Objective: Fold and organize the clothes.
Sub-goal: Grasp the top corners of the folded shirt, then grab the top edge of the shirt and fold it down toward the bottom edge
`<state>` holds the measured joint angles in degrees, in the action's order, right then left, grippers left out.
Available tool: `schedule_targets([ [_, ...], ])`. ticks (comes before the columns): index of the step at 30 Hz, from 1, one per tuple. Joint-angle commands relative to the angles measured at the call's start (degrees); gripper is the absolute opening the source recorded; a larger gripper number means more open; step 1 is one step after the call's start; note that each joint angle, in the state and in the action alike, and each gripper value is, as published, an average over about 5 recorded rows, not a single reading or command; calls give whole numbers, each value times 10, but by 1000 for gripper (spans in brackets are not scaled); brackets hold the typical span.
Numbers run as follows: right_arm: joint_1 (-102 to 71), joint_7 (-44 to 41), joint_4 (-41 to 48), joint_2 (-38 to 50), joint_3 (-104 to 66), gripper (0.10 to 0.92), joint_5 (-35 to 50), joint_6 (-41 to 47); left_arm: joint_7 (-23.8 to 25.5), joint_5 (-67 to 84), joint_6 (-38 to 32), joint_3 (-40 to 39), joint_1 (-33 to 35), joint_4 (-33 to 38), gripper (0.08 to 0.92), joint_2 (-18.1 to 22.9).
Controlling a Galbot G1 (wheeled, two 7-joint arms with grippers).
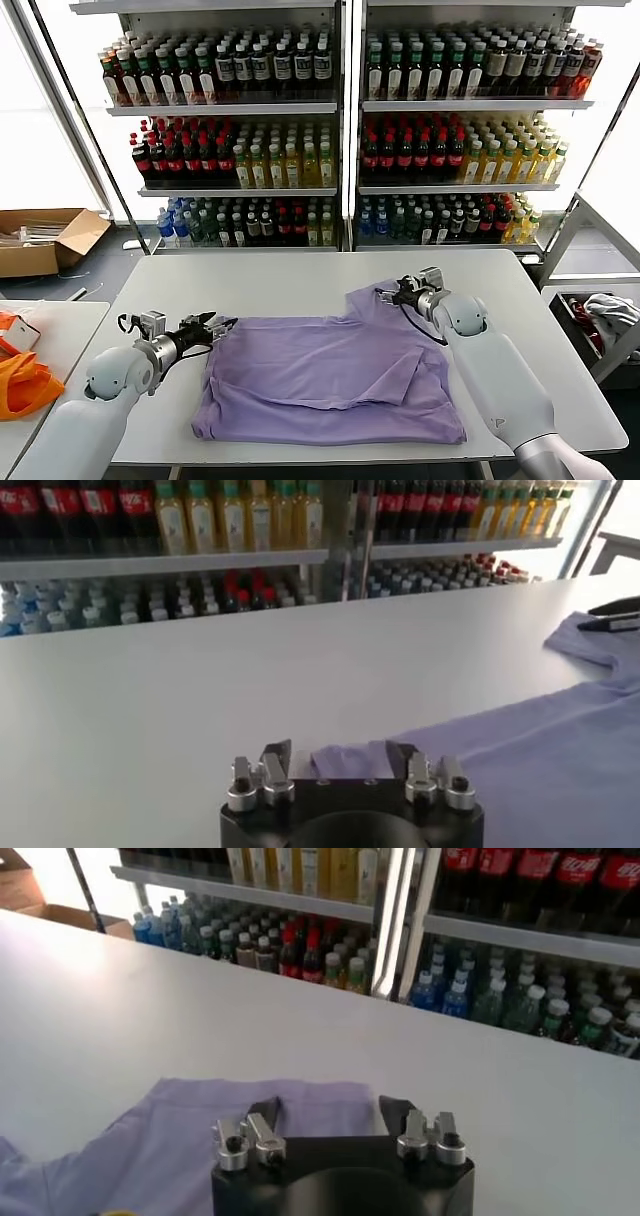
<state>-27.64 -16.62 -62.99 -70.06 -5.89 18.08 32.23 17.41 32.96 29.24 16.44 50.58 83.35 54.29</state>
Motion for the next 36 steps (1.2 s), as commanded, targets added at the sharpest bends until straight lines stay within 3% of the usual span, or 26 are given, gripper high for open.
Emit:
schedule_targets([
  [1,16,2,28,-7,16,517,-3,3,3,3,0,-11,-12,-16,499,4],
  [10,-9,7,-36,4,1,257,43,6,9,16,-3,-10,-8,-15,239,0],
  [16,-65,23,-151,28,-44,110,159,9,10,27,-11,-6,-12,7,97,-3],
  [25,-192,34,-339,102,-112,106,226,9,20,50,-9,42,49,100,85,-31],
  [36,-453,27,-488,161,-279,106,227,-7,11,35,-8,129,210,250,86,-35],
])
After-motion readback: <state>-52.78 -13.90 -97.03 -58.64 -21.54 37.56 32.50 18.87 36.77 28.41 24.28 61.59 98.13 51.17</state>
